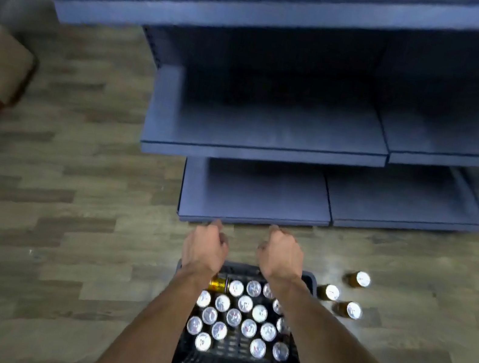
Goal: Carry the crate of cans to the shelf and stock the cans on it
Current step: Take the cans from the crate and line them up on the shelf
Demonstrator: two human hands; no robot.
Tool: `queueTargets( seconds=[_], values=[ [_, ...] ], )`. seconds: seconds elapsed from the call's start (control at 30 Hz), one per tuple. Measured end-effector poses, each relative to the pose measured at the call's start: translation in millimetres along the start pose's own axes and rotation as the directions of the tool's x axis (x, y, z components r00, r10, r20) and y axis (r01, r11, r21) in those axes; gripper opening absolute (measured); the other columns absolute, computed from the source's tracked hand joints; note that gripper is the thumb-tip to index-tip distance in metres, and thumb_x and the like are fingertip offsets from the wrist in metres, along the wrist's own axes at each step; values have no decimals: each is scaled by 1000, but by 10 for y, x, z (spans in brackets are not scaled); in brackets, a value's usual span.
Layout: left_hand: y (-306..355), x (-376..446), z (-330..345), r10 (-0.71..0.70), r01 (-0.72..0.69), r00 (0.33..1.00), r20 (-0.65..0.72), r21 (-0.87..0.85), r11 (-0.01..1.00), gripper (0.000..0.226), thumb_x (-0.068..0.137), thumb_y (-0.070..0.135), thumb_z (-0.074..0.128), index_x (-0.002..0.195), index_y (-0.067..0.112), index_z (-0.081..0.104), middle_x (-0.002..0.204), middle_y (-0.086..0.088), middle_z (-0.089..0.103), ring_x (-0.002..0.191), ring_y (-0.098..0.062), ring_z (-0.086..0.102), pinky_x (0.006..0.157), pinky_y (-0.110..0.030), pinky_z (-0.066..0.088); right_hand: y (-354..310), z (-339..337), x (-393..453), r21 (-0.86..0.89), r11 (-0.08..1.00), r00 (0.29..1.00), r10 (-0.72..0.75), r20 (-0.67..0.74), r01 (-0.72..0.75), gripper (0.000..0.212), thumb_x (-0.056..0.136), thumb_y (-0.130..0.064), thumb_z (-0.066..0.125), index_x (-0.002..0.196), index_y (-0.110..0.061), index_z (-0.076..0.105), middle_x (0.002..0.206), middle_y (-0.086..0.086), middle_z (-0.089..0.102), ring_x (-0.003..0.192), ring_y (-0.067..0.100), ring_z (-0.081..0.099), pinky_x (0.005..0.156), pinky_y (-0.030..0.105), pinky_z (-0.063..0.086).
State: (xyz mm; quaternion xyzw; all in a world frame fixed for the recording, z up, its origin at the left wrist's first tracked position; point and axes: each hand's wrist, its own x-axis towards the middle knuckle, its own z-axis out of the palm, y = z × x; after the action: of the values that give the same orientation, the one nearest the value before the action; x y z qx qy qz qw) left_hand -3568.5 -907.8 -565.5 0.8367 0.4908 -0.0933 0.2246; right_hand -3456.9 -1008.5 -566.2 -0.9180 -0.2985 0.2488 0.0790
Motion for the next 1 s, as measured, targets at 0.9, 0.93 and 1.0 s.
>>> queueTargets(
  seconds=[0.9,0.93,1.0],
  values=[
    [1684,-1129,-3820,209,-193,834,-511,86,977,61,93,25,51,149,19,27,154,-18,22,129,-34,39,98,-44,41,-1370,-3831,-1159,2,972,852,-206,-481,236,77,88,-22,62,153,-22,20,158,22,14,144,35,19,111,44,27],
    [1679,-1112,-3570,214,-195,839,-500,91,977,59,92,23,52,147,18,31,151,-17,28,124,-34,43,92,-44,44,-1235,-3630,-1116,-7,972,858,-212,-467,236,74,87,-22,62,150,-21,24,154,21,22,140,34,25,108,43,30],
    [1643,-1076,-3077,202,-177,871,-448,98,979,52,90,20,52,141,16,39,137,-14,41,113,-33,51,82,-43,46,-954,-3228,-1001,10,971,879,-211,-427,238,63,87,-20,62,143,-19,33,143,16,37,129,32,37,101,42,35]
  ],
)
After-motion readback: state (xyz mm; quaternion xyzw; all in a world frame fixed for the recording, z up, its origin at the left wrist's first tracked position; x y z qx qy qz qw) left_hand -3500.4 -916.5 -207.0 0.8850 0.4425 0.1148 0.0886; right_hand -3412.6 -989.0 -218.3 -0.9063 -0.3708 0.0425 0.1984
